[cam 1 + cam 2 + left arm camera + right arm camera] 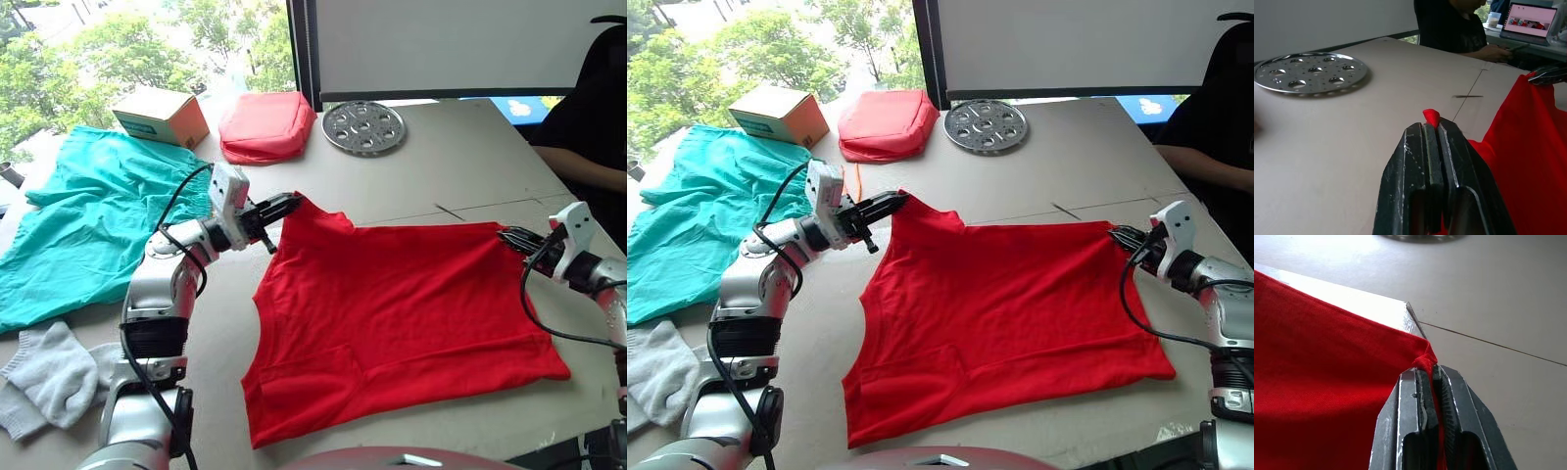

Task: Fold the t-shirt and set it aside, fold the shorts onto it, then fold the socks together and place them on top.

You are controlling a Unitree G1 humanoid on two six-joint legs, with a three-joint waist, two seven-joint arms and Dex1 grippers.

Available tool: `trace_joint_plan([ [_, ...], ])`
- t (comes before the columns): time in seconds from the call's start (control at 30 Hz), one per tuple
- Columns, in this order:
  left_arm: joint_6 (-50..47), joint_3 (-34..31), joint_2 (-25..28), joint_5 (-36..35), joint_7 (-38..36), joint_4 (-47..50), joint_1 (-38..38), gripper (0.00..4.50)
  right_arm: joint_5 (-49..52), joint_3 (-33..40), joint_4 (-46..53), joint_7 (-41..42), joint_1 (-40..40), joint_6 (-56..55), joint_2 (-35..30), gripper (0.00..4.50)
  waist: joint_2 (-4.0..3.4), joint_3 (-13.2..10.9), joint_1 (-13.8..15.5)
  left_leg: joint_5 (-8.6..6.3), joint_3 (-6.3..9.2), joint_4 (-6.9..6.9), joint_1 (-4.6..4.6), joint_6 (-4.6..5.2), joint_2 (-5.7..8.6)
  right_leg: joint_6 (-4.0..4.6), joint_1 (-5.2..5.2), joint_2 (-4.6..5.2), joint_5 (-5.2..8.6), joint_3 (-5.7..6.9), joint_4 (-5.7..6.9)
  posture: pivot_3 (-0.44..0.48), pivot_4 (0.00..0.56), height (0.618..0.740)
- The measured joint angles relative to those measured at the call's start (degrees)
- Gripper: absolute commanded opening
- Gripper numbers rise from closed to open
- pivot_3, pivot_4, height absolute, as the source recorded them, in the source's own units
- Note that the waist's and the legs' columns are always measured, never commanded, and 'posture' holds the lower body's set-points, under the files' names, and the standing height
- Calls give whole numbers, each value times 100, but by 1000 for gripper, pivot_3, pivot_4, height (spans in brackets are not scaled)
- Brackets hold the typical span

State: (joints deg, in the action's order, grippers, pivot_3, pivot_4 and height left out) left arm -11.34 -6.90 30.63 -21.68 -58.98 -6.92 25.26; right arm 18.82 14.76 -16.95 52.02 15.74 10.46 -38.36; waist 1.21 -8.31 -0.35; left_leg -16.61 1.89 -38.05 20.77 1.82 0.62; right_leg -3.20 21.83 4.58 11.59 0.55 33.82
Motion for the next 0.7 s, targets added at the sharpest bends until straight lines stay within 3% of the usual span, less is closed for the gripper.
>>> trace_joint_plan([
  [0.27, 2609, 377, 271, 652, -733, 260, -968, 0, 196, 18, 143, 345, -592, -686, 53, 64, -5, 0, 39, -6, -4, 8, 1, 11, -8, 3, 3, 42, 0, -8, -8, 0, 150, 740],
  [0.53, 5037, 527, 407, 1086, -793, 163, -1642, 0, 444, 211, 323, 478, -1142, -966, 58, 64, -18, -2, 118, -8, -6, 19, 1, 12, -13, 4, 6, 55, 0, -26, -16, 0, 150, 740],
  [0.7, 6621, 542, 645, 1534, -591, -489, -1707, 0, 458, 211, 370, 427, -1540, -1081, 75, 64, -25, 0, 119, -9, -9, 26, -1, 12, -14, 4, 12, 59, 1, -29, -17, 0, 150, 740],
])
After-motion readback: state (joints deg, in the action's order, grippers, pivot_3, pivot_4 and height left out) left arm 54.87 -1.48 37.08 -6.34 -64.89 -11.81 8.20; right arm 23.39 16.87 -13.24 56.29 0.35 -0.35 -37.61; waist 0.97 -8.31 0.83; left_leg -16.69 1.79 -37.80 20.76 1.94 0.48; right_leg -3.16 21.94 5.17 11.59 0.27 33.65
